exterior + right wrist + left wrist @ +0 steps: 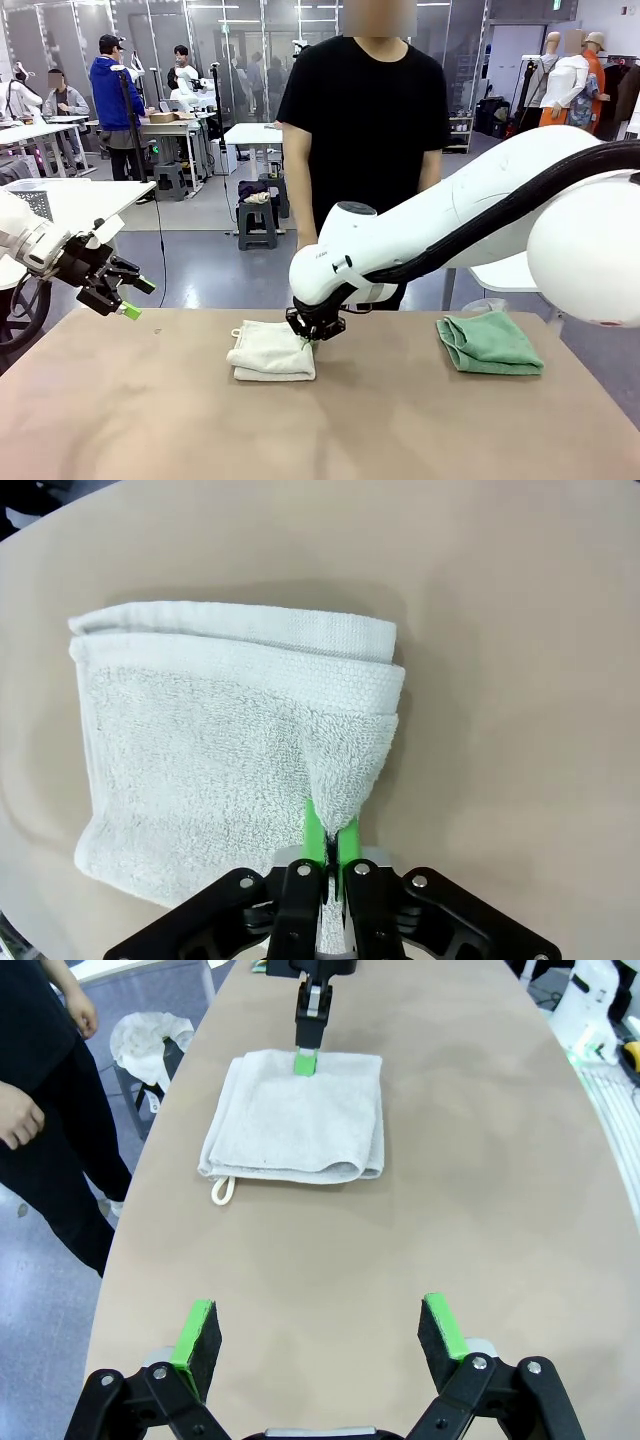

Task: Fold the towels and place them in the basket.
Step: Stack the folded Towel with hook on the right side of the table.

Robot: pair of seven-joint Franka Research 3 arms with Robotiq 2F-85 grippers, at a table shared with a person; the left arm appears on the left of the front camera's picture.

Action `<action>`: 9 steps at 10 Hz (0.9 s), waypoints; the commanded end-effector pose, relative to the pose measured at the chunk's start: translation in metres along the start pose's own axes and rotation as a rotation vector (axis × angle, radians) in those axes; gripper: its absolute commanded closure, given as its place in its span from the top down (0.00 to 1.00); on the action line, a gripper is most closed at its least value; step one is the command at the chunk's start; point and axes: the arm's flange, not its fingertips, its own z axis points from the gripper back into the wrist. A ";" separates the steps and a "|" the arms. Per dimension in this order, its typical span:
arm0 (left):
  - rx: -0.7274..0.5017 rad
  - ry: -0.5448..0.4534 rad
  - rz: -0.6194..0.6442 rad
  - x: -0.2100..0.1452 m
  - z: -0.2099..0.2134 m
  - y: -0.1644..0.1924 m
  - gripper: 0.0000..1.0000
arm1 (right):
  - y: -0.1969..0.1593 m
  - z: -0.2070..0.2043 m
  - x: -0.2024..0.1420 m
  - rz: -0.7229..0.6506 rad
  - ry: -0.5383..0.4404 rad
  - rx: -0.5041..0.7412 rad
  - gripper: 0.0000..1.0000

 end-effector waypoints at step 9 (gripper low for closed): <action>0.002 -0.001 -0.001 0.001 0.001 0.000 0.87 | -0.155 0.211 0.010 0.173 0.013 -0.151 0.05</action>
